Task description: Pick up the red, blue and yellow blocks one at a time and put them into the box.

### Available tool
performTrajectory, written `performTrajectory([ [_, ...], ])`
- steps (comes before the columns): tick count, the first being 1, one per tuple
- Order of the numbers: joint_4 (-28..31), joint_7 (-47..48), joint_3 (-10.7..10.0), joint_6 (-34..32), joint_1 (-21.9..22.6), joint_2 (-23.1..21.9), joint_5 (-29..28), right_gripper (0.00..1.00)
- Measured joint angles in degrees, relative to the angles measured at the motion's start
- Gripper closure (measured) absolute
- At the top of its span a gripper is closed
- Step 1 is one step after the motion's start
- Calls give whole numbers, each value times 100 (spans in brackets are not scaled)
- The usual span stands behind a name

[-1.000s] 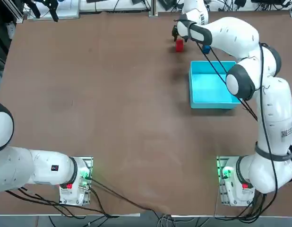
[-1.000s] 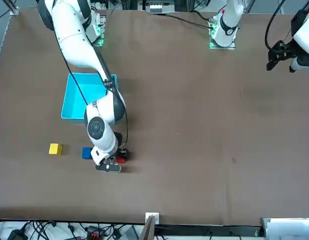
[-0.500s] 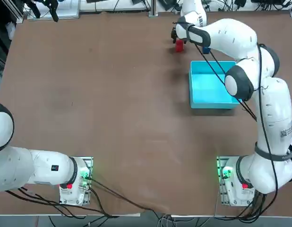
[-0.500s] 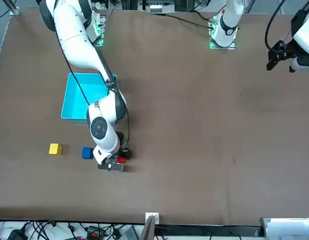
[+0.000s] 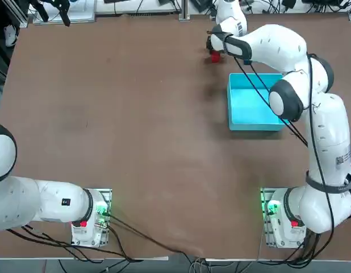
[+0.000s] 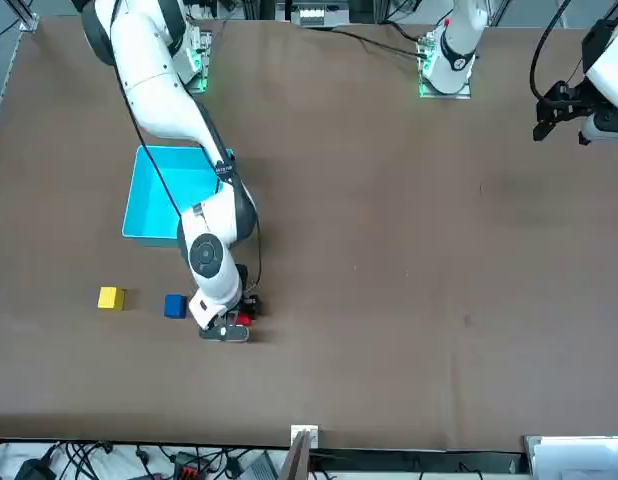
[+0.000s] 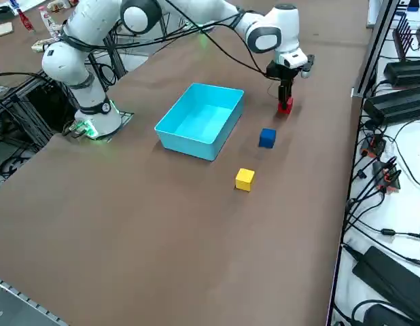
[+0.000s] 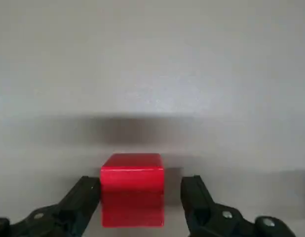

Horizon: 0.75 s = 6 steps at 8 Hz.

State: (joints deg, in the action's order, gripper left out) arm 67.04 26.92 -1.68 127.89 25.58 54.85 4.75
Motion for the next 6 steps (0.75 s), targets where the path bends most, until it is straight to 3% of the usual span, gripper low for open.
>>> performTrajectory([
  [3,-13,-1,0,77,5,63,3,6],
  [6,-20,-1,-2,230,32,141,16,25],
])
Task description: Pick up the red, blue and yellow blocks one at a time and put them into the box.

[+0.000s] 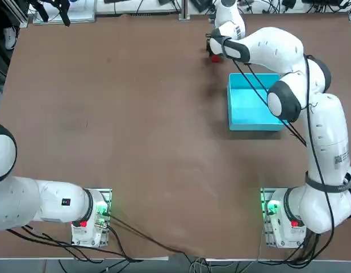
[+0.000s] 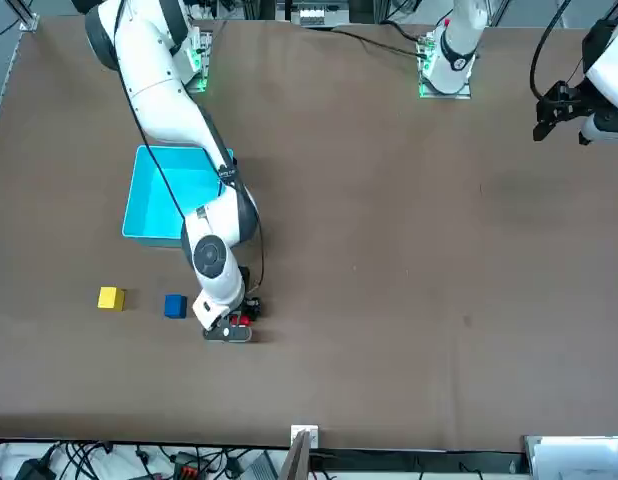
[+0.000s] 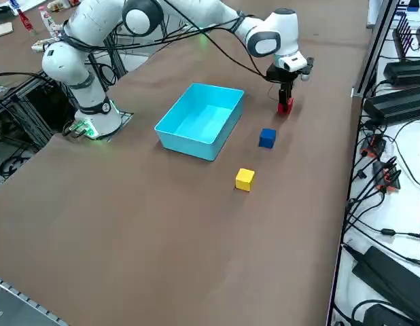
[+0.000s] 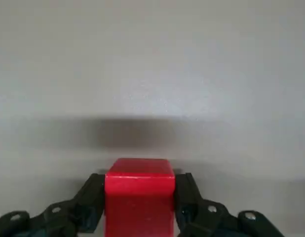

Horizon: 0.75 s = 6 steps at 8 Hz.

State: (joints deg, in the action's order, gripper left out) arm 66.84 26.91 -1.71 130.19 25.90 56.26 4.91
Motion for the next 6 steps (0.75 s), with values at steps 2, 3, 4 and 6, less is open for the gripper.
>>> performTrajectory([
  [2,-14,1,-1,0,0,1,0,30],
  [3,-26,1,-8,0,-4,-1,-1,30],
  [4,-42,1,-23,-36,-17,-23,-1,30],
  [6,-43,1,-57,-267,-30,-198,-3,30],
])
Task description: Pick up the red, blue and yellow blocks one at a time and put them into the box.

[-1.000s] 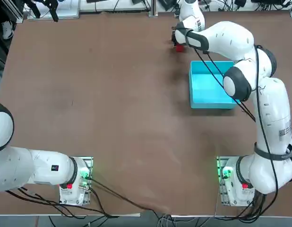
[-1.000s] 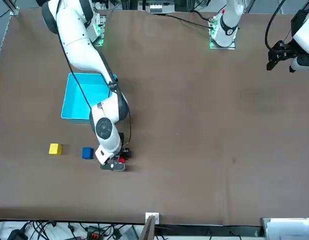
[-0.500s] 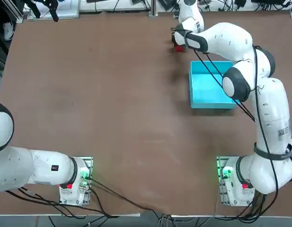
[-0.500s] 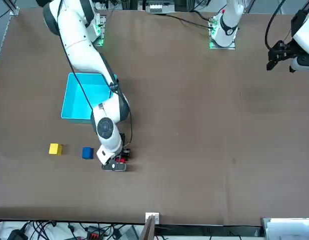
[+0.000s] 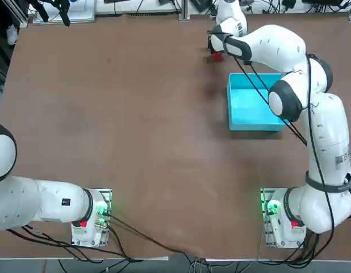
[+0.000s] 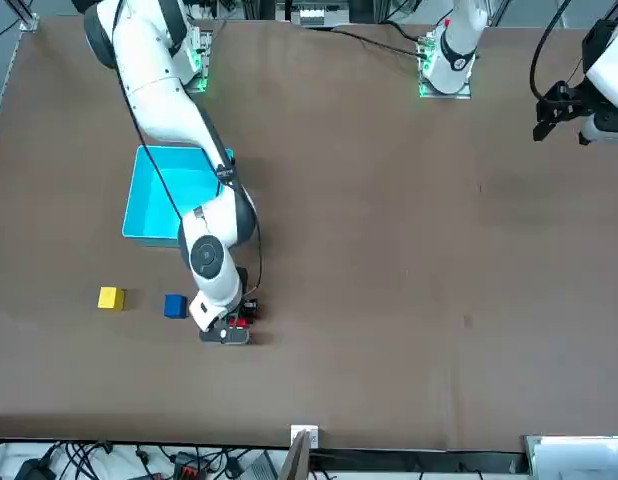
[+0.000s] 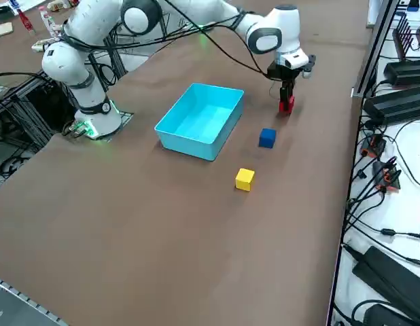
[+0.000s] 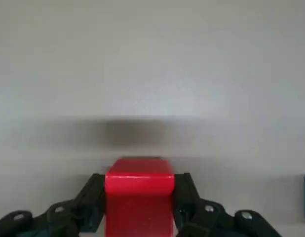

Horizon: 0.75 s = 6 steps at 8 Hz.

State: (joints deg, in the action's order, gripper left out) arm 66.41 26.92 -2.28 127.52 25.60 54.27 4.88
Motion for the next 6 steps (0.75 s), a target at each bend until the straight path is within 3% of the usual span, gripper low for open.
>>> performTrajectory([
  [3,641,2,-9,-226,-38,-856,-6,30],
  [6,2363,-56,-12,-227,-215,-2355,-8,30],
])
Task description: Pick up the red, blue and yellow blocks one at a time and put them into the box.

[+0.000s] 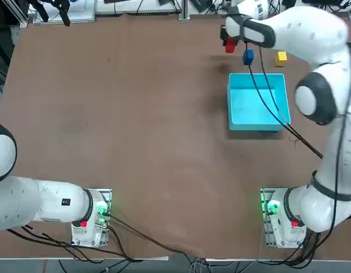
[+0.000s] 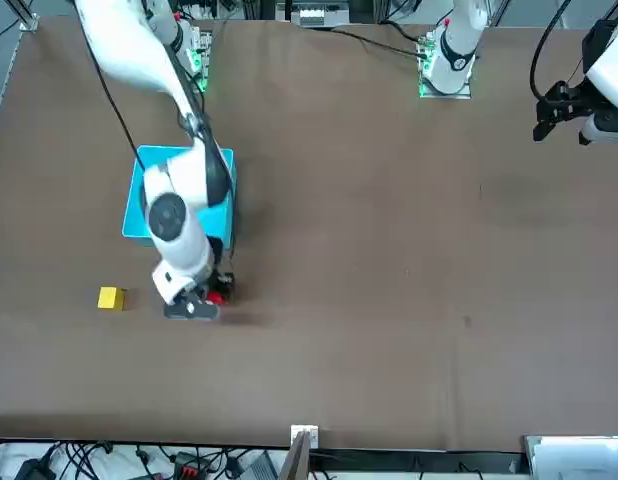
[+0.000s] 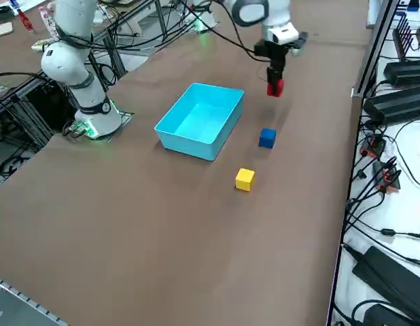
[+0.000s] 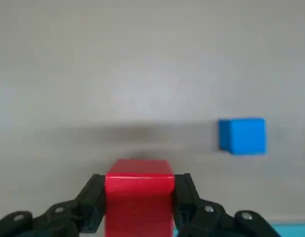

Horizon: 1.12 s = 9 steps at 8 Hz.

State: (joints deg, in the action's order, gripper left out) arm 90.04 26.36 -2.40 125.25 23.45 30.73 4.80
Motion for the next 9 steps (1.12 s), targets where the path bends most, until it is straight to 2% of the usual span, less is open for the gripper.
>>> performTrajectory([
  [3,2097,-48,10,481,-8,-1512,0,30],
  [5,3321,-48,27,952,7,-2165,0,30],
  [7,3939,-47,58,1151,44,-2425,0,30],
  [9,4380,-43,77,1586,101,-2445,-1,30],
])
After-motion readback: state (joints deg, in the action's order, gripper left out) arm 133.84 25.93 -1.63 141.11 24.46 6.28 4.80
